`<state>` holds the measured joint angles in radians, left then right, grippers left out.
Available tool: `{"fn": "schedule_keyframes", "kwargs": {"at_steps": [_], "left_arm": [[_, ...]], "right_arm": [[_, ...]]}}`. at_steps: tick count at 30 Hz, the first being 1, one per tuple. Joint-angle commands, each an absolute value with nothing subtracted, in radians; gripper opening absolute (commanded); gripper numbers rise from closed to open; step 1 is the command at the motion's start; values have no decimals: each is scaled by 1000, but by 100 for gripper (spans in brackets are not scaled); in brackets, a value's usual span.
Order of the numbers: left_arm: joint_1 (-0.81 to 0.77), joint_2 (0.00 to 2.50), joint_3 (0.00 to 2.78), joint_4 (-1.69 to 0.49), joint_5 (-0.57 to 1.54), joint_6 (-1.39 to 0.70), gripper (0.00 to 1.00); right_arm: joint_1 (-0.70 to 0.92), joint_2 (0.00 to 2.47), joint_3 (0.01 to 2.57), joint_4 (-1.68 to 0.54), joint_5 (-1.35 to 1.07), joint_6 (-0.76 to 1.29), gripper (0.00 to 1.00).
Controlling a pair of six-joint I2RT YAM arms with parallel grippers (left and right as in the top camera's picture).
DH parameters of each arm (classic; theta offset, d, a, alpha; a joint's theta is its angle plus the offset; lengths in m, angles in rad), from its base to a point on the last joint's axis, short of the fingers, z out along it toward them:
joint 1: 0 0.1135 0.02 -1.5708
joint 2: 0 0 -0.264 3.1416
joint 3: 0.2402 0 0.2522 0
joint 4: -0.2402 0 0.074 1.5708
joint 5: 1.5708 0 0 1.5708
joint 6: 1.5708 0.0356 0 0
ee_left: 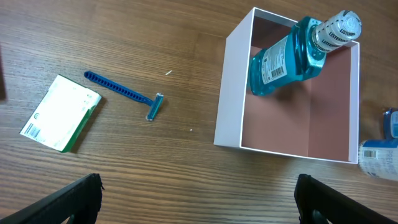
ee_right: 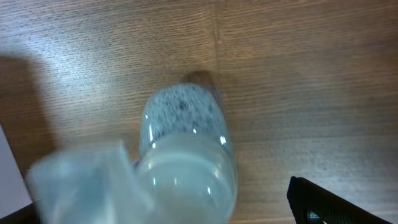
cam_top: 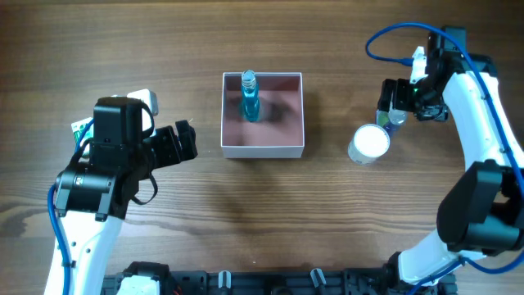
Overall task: Pack container
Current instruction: 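Move the right gripper back and grasp the clear soap pump bottle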
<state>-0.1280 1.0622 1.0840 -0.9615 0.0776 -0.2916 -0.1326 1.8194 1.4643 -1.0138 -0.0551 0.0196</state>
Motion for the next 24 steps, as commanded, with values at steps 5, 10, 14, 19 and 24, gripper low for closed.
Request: {"fn": "schedule_keyframes", "kwargs": {"at_steps": [5, 10, 14, 19, 24], "left_arm": [[-127, 1065, 1105, -958, 97, -300, 100], [-127, 1065, 1105, -957, 97, -300, 100], [-127, 1065, 1105, -958, 97, -300, 100], [-127, 1065, 1105, -958, 97, -300, 100], [-127, 1065, 1105, -958, 97, -300, 100]], "right_arm": [[-130, 1831, 1464, -979, -84, -7, 77], [-130, 1831, 1464, -979, -84, -8, 68], [-130, 1831, 1464, -978, -84, -8, 60], [-130, 1831, 1464, -977, -84, -7, 54], [-130, 1831, 1464, -977, -84, 2, 53]]}}
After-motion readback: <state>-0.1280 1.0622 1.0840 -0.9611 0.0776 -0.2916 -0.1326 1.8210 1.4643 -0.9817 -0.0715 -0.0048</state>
